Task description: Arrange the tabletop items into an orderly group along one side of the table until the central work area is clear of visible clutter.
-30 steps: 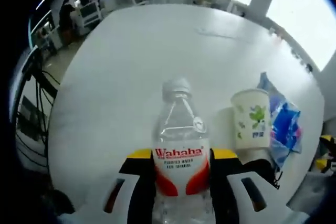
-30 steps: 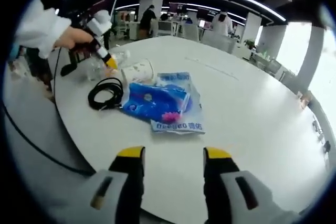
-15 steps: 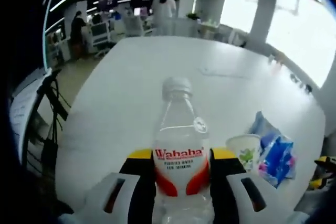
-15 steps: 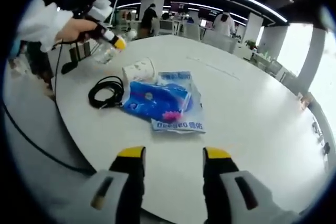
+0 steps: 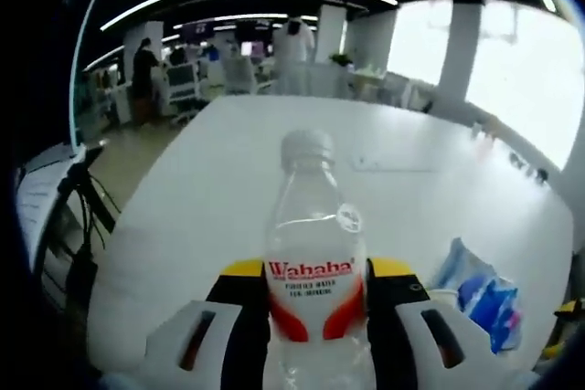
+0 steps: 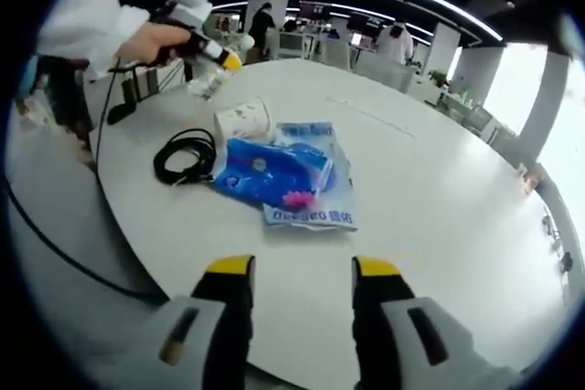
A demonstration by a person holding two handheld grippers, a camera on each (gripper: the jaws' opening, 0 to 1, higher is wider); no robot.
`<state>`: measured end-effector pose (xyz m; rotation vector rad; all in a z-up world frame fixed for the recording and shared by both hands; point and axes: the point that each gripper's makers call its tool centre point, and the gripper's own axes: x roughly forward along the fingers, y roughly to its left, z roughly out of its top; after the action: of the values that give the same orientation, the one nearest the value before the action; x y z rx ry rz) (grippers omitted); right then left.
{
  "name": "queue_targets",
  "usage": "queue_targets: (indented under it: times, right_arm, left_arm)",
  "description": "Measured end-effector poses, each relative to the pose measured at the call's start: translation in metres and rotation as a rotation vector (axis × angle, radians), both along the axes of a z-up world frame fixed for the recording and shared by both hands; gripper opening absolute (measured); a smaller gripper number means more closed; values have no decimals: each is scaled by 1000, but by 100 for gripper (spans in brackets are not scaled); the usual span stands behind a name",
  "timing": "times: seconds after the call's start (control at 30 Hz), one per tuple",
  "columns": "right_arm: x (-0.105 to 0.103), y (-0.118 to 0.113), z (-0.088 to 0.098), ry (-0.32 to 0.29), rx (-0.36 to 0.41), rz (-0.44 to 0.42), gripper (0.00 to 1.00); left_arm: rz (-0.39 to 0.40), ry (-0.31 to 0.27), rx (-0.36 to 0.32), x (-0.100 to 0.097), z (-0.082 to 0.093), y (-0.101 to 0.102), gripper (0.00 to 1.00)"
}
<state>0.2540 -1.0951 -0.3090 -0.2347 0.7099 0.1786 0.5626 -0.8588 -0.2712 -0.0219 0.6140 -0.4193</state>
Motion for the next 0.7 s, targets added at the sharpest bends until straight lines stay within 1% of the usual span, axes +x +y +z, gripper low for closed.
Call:
queue_targets:
  times: [0.03,0.13,0.2,0.4,0.53,0.7]
  right_arm:
    - [0,0,0,0,0,0,40]
    - [-1,0,-2,10,-9,4,39]
    - [-2,0,-2,13,-12,6,39]
    - [-2,0,-2,14,-15,8,38]
    - [-2,0,-2,17,-16,10,38]
    - [-3,0,-3,20,-20,14,38]
  left_arm:
    - [-2,-7,0,2,0,-1,36]
    - [-32,-12,29,5,-5,-6,36]
    - [-32,-11,26,5,-5,-6,36]
    - [-18,2,15,7,-7,-7,36]
    - [-14,-6,30,12,-7,-7,35]
    - [7,1,33,14,-9,-5,35]
